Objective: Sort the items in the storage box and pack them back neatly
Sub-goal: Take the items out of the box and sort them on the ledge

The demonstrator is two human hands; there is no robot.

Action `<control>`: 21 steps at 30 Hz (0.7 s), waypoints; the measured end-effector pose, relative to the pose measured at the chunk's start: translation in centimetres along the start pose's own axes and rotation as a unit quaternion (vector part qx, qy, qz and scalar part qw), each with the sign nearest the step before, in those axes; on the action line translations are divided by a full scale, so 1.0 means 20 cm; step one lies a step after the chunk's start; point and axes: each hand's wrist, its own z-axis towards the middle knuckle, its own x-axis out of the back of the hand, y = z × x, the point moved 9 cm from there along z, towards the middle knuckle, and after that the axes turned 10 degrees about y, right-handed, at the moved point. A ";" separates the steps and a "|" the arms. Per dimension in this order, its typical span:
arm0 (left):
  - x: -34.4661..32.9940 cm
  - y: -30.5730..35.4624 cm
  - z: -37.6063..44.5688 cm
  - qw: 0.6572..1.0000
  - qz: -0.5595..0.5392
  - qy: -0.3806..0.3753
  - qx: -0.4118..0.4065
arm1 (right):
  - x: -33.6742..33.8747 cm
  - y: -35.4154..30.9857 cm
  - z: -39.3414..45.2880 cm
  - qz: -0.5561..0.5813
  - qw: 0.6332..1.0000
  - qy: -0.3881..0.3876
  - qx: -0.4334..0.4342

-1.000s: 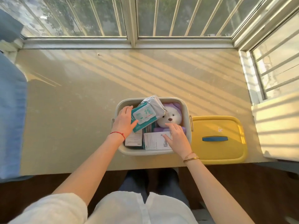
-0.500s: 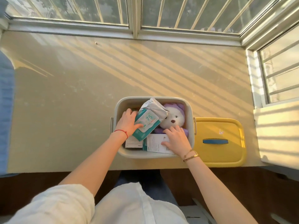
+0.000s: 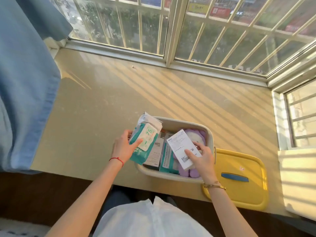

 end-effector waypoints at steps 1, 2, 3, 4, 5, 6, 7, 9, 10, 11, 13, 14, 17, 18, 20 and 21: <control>0.10 -0.02 0.02 1.000 -0.019 0.023 0.005 | -0.05 -0.05 0.00 0.025 1.000 -0.002 -0.009; 0.20 -0.03 0.05 0.998 -0.036 0.044 0.008 | -0.11 -0.10 -0.01 0.051 0.999 -0.004 -0.019; 0.30 -0.06 0.09 0.997 -0.049 0.063 0.008 | -0.18 -0.15 -0.01 0.071 0.997 -0.004 -0.031; 0.40 -0.09 0.13 0.995 -0.060 0.079 0.010 | -0.27 -0.20 -0.01 0.090 0.995 -0.005 -0.045; 0.50 -0.14 0.18 0.993 -0.072 0.091 0.016 | -0.36 -0.25 -0.01 0.100 0.993 -0.006 -0.060; 0.59 -0.20 0.23 0.991 -0.085 0.100 0.025 | -0.46 -0.32 -0.02 0.114 0.991 -0.009 -0.067; 0.68 -0.26 0.28 0.989 -0.094 0.106 0.036 | -0.56 -0.41 -0.03 0.131 0.989 -0.012 -0.073; 0.84 -0.40 0.41 0.987 -0.098 0.115 0.054 | -0.75 -0.58 -0.06 0.171 0.981 -0.011 -0.092; 0.91 -0.47 0.47 0.987 -0.096 0.118 0.059 | -0.86 -0.67 -0.08 0.190 0.977 -0.006 -0.102; 0.98 -0.54 0.54 0.986 -0.094 0.119 0.063 | -0.96 -0.75 -0.09 0.204 0.972 -0.003 -0.113; 1.10 -0.68 0.67 0.986 -0.096 0.118 0.069 | -1.19 -0.89 -0.11 0.221 0.967 -0.001 -0.126; 1.14 -0.75 0.74 0.986 -0.097 0.113 0.072 | -1.30 -0.95 -0.12 0.225 0.965 0.003 -0.133; 1.21 -0.97 0.96 0.987 -0.094 0.093 0.088 | -1.61 -1.05 -0.10 0.217 0.965 0.018 -0.147; 1.22 -1.04 1.04 0.988 -0.092 0.087 0.092 | -1.70 -1.07 -0.10 0.212 0.965 0.024 -0.152; 1.23 -1.16 1.18 0.988 -0.088 0.078 0.097 | -1.88 -1.09 -0.08 0.204 0.965 0.026 -0.162; 1.22 -1.22 1.24 0.989 -0.084 0.074 0.100 | -1.97 -1.09 -0.06 0.200 0.965 0.024 -0.169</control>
